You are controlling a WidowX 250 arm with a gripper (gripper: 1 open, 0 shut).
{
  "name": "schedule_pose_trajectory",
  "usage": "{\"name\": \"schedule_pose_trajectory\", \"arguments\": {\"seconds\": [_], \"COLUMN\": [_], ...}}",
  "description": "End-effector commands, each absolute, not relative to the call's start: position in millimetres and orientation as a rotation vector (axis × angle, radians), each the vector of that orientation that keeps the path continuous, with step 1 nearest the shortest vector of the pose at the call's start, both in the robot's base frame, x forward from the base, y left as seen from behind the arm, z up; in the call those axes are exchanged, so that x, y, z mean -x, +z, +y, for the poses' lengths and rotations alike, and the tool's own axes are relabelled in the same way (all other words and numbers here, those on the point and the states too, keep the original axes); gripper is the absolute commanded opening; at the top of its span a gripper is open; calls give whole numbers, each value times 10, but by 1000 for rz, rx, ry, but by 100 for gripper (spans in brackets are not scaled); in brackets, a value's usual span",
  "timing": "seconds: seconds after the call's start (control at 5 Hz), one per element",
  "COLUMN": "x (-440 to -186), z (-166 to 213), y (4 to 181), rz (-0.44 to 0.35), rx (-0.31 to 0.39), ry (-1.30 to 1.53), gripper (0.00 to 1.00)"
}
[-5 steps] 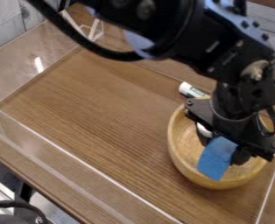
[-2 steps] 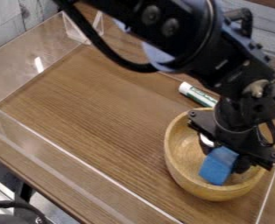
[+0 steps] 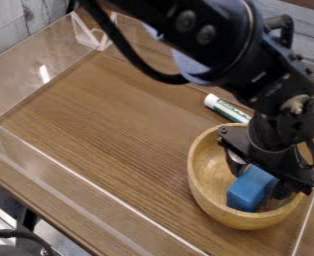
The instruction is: Put the blue block in the brown bowl
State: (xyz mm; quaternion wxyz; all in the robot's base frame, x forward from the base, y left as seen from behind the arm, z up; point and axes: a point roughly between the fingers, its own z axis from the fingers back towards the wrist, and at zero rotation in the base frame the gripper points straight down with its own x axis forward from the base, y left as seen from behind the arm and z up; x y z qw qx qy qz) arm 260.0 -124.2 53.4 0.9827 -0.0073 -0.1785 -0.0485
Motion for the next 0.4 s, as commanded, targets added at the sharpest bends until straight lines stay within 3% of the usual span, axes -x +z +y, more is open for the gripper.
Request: {"name": "schedule_pose_trajectory", "arguments": {"seconds": [0.0, 0.2], "x": [-2719, -2730], "z": [-1263, -1240], "y": [651, 627], "rz": [-406, -403], "rx": [29, 21], "ry": [-92, -96], "gripper": [100, 100]}}
